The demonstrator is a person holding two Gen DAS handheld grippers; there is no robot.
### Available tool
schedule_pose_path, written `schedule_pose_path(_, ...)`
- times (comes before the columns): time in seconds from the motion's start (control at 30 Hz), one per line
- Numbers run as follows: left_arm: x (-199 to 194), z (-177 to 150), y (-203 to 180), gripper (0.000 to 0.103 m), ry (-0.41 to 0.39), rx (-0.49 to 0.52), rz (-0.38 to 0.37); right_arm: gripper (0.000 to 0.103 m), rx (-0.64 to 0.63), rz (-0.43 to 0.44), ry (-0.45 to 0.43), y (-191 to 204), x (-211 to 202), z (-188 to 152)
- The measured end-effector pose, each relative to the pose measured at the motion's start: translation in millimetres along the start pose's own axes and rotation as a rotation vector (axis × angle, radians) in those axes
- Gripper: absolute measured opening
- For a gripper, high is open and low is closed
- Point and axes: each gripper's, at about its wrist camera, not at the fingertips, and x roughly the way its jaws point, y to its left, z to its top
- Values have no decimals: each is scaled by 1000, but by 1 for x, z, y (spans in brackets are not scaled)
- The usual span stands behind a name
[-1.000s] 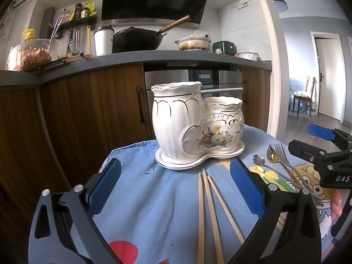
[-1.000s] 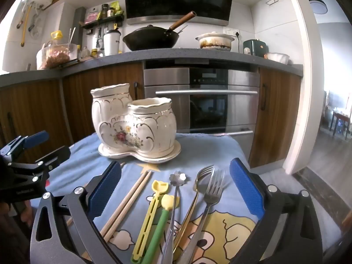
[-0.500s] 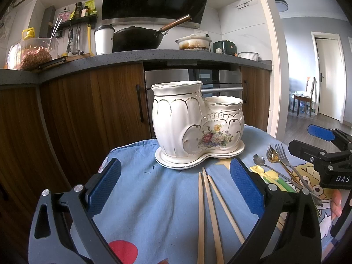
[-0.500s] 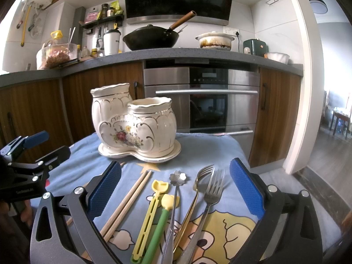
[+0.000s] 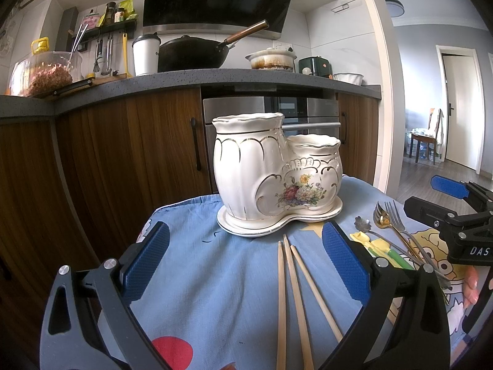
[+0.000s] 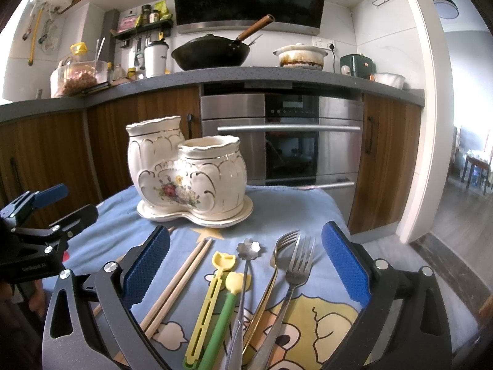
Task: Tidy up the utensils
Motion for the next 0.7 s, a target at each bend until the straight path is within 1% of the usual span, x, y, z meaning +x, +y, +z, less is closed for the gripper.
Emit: schedule_pose_path(0.7, 1, 0, 4, 98, 2, -5, -2, 98, 1, 0, 2, 0, 1, 0)
